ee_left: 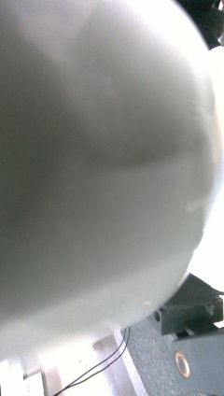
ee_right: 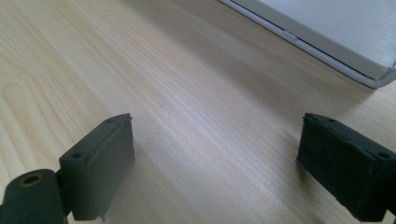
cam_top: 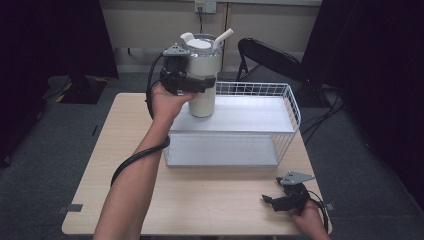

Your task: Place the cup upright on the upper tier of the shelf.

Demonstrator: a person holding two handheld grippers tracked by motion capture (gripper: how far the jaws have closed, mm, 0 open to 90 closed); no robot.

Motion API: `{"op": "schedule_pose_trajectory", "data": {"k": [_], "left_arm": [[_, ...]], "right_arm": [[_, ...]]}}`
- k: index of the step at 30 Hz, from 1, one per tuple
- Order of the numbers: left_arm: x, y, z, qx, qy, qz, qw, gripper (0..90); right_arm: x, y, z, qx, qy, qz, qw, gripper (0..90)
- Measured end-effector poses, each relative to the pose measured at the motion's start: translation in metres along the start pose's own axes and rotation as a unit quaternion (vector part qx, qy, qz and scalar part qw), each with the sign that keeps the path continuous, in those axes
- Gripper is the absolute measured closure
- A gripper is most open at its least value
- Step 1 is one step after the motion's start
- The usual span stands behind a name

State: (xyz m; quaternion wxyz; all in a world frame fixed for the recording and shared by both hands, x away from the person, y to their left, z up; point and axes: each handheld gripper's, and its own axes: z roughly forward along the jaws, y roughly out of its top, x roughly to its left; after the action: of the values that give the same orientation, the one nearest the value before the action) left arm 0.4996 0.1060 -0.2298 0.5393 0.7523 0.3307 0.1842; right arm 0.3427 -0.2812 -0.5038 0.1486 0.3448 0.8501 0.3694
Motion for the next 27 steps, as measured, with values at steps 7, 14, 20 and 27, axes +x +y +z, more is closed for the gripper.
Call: {"op": "schedule_pose_trajectory", "data": {"k": [7,14,20,27], "left_arm": [[0.000,0.001,0.004,-0.001,-0.002,-0.004,1.0000,10.3],[0.000,-0.001,0.008,0.001,0.002,-0.005,1.0000,10.3],[-0.001,-0.004,0.011,-0.002,0.005,-0.009,0.9999,10.3],[-0.003,-0.006,0.011,-0.002,0.004,0.005,1.0000,10.0]], "right_arm": [[0.000,0.000,0.000,0.000,0.000,0.000,1.0000,10.0],[0.000,0.000,0.000,0.000,0.000,0.000,1.0000,10.0],[0.000,0.000,0.000,0.000,0.000,0.000,1.0000,10.0],[0.000,0.000,0.000,0.000,0.000,0.000,1.0000,10.0]]}}
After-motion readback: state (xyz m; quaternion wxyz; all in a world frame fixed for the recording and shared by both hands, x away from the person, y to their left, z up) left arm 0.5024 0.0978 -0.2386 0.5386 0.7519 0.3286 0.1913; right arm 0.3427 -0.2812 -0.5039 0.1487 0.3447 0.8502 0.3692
